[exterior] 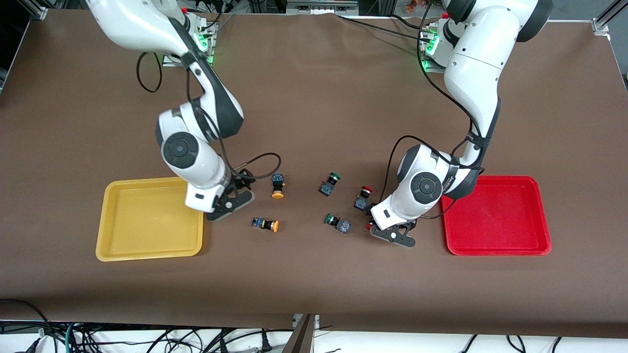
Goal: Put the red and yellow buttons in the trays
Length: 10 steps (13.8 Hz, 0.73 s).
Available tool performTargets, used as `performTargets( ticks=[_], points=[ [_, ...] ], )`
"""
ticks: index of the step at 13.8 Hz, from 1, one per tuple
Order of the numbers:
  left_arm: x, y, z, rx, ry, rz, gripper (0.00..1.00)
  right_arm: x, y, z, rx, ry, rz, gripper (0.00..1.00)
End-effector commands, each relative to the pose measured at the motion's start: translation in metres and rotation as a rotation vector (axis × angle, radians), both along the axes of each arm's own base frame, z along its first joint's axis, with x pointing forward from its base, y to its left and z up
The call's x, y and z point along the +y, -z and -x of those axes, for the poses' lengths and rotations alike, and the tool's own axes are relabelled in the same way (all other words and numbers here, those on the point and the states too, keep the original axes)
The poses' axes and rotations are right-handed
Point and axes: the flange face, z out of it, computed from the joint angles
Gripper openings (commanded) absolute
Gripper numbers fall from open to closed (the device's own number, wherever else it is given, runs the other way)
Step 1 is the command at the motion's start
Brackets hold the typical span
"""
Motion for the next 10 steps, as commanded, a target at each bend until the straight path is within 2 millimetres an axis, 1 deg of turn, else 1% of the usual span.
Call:
performTargets(
  ticks=[1,2,4,5,7,8,10],
  points=[
    [-0.003,-0.005,-0.003,-0.002,0.007,0.008,1.00,0.002,0.011,-0.031,-0.076,-0.214,-0.015,1.00],
    [-0.001,-0.009,-0.005,-0.008,0.004,0.010,1.00,0.005,0.019,-0.041,-0.090,-0.259,-0.018,1.00],
    [-0.003,-0.009,-0.003,0.000,0.007,0.013,1.00,0.018,0.042,-0.052,-0.098,-0.281,-0.024,1.00],
    [-0.004,-0.007,-0.002,0.008,0.011,0.013,1.00,0.025,0.057,-0.053,-0.099,-0.290,-0.026,1.00],
    [-0.005,-0.005,0.001,0.024,0.014,0.009,1.00,0.039,0.077,-0.047,-0.115,-0.309,-0.030,1.00],
    [-0.004,-0.004,0.002,0.038,0.015,0.003,1.00,0.041,0.084,-0.045,-0.112,-0.315,-0.027,1.00],
    [-0.006,-0.001,0.007,0.068,0.031,-0.003,1.00,0.042,0.090,-0.045,-0.114,-0.313,-0.028,0.99]
  ],
)
